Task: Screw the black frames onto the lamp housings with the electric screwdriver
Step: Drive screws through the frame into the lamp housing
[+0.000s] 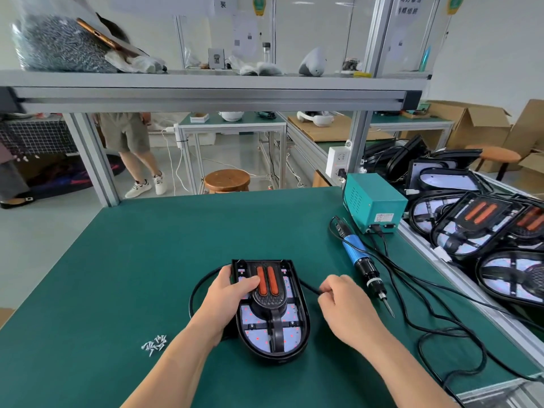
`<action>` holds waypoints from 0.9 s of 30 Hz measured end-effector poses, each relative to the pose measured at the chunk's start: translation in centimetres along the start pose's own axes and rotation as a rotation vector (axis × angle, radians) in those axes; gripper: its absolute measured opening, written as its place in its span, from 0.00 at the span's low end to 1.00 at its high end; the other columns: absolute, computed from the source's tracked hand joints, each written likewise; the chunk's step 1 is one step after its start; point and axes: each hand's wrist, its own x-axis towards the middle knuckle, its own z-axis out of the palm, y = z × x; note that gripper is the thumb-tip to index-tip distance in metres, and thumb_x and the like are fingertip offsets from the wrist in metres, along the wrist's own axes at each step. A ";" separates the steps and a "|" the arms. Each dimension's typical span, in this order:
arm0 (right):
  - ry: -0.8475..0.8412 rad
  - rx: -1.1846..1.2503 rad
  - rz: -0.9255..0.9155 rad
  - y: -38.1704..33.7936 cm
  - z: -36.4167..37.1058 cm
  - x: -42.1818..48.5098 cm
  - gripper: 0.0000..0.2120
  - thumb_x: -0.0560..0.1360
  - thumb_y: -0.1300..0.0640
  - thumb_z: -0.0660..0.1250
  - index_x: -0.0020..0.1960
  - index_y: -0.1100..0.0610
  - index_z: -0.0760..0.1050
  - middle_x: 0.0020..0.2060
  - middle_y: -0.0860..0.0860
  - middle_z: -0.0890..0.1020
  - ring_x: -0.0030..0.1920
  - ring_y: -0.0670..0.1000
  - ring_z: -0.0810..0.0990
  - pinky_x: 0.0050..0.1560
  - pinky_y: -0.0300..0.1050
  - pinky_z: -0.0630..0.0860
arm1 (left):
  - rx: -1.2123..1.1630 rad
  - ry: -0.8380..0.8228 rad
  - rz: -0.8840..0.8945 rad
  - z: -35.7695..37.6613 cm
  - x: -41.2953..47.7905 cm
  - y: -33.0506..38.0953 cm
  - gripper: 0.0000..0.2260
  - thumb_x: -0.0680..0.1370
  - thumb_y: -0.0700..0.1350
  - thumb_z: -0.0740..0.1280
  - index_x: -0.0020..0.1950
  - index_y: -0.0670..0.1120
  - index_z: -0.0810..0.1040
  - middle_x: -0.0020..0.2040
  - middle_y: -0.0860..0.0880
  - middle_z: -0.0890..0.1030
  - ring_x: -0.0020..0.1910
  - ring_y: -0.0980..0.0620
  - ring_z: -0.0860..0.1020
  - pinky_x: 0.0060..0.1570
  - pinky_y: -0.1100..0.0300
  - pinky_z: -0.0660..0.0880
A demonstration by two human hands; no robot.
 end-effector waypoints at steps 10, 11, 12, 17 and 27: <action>-0.104 0.219 0.012 -2.4 1.4 3.0 0.22 0.77 0.38 0.64 0.38 0.56 0.70 0.32 0.48 0.73 0.34 0.49 0.70 0.34 0.45 0.65 | 0.076 0.020 0.060 0.3 -0.8 0.7 0.09 0.77 0.47 0.73 0.57 0.53 0.81 0.49 0.55 0.87 0.49 0.54 0.85 0.49 0.59 0.78; -0.069 0.256 0.000 -2.2 1.8 3.0 0.22 0.78 0.39 0.65 0.39 0.58 0.71 0.32 0.49 0.74 0.34 0.49 0.69 0.36 0.46 0.65 | 0.095 0.038 0.058 0.3 -0.7 0.6 0.09 0.77 0.48 0.73 0.57 0.54 0.81 0.49 0.55 0.87 0.50 0.54 0.85 0.52 0.56 0.78; -0.028 0.300 -0.013 -2.0 2.3 2.9 0.22 0.78 0.41 0.65 0.40 0.60 0.73 0.32 0.50 0.75 0.34 0.49 0.69 0.36 0.46 0.65 | 0.125 0.059 0.059 0.4 -0.7 0.4 0.08 0.77 0.50 0.72 0.56 0.55 0.81 0.49 0.56 0.87 0.50 0.54 0.85 0.54 0.55 0.78; 0.105 0.395 -0.072 -1.2 3.2 2.6 0.20 0.78 0.47 0.67 0.33 0.57 0.68 0.24 0.45 0.70 0.29 0.45 0.65 0.32 0.40 0.64 | 0.406 0.347 0.159 1.4 -1.0 0.5 0.13 0.82 0.57 0.60 0.42 0.55 0.77 0.39 0.54 0.81 0.43 0.54 0.78 0.42 0.64 0.71; 0.114 0.450 -0.067 -0.9 3.6 2.8 0.18 0.77 0.48 0.67 0.34 0.57 0.71 0.24 0.43 0.72 0.28 0.44 0.66 0.32 0.38 0.65 | 0.972 0.521 0.052 -3.3 1.2 1.1 0.18 0.80 0.44 0.64 0.71 0.44 0.73 0.68 0.43 0.69 0.66 0.40 0.66 0.63 0.50 0.66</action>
